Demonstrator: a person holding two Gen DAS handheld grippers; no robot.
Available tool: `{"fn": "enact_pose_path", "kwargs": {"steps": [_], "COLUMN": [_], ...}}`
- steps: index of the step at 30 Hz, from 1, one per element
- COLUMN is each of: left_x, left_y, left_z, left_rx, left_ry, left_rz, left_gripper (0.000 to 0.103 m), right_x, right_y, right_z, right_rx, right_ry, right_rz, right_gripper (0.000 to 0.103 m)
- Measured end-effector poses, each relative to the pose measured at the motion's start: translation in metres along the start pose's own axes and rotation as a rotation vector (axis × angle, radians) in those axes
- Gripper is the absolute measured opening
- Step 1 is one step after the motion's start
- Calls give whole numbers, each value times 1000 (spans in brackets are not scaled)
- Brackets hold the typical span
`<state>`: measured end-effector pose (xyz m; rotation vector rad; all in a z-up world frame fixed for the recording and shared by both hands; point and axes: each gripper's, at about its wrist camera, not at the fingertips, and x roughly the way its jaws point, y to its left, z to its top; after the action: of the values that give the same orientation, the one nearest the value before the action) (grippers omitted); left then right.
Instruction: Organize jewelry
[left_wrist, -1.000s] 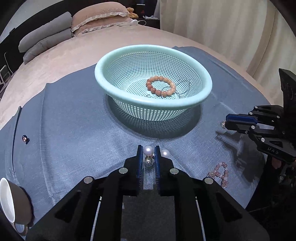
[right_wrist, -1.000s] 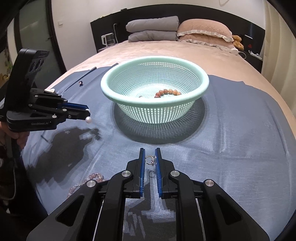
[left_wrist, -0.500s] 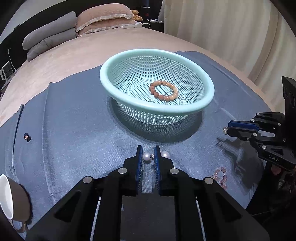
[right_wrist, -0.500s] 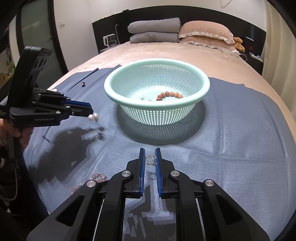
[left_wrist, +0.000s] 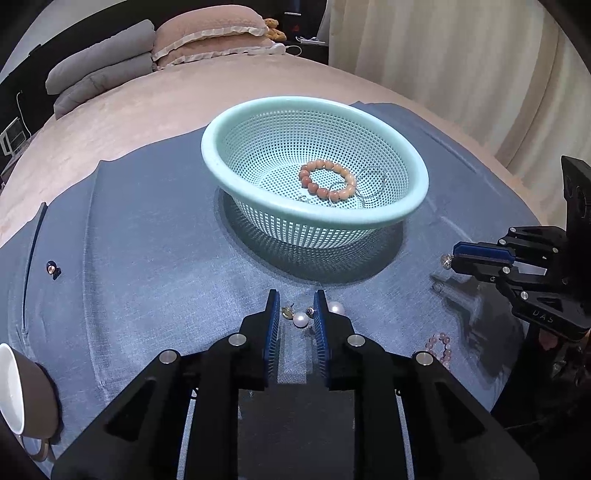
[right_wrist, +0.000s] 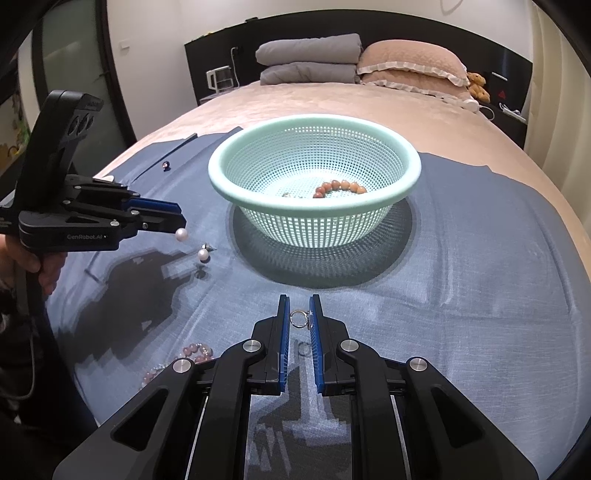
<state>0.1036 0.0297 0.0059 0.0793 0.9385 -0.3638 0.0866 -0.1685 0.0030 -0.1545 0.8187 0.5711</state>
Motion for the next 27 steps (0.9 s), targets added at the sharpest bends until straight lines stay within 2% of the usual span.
{"fn": "enact_pose_path", "kwargs": {"steps": [11, 12, 14, 15, 16, 18, 21, 22, 24, 25, 26, 27], "left_x": [-3, -1, 1, 1, -1, -4, -1, 4, 31, 46, 51, 47], "left_y": [2, 1, -6, -10, -15, -21, -24, -28, -44, -51, -53, -49], "left_z": [-1, -2, -3, -3, -4, -3, -1, -1, -11, -19, -24, -25], "left_rx": [-3, 4, 28, 41, 62, 88, 85, 95, 191, 254, 262, 213], "left_ry": [-3, 4, 9, 1, -18, -36, -34, -23, 64, 93, 76, 44], "left_rz": [-6, -5, -6, 8, 22, 27, 76, 98, 155, 233, 269, 244], "left_gripper": [20, 23, 51, 71, 76, 78, 97, 97, 97, 98, 98, 97], "right_x": [-3, -3, -3, -3, -3, -3, -3, -3, -2, -2, -2, -3], "right_y": [3, 4, 4, 4, 3, 3, 3, 2, 3, 3, 4, 4], "right_z": [6, 6, 6, 6, 6, 6, 6, 6, 6, 5, 5, 4], "right_rx": [-15, -17, -18, -17, -16, -16, -16, -15, -17, -18, -19, -20], "right_ry": [-7, -5, -7, -7, -7, -7, -8, -8, -4, -5, -5, -6], "right_rz": [0, 1, 1, 1, 2, -1, 0, 3, 3, 2, 4, 4], "right_gripper": [10, 10, 10, 10, 10, 10, 10, 10, 10, 10, 10, 10]}}
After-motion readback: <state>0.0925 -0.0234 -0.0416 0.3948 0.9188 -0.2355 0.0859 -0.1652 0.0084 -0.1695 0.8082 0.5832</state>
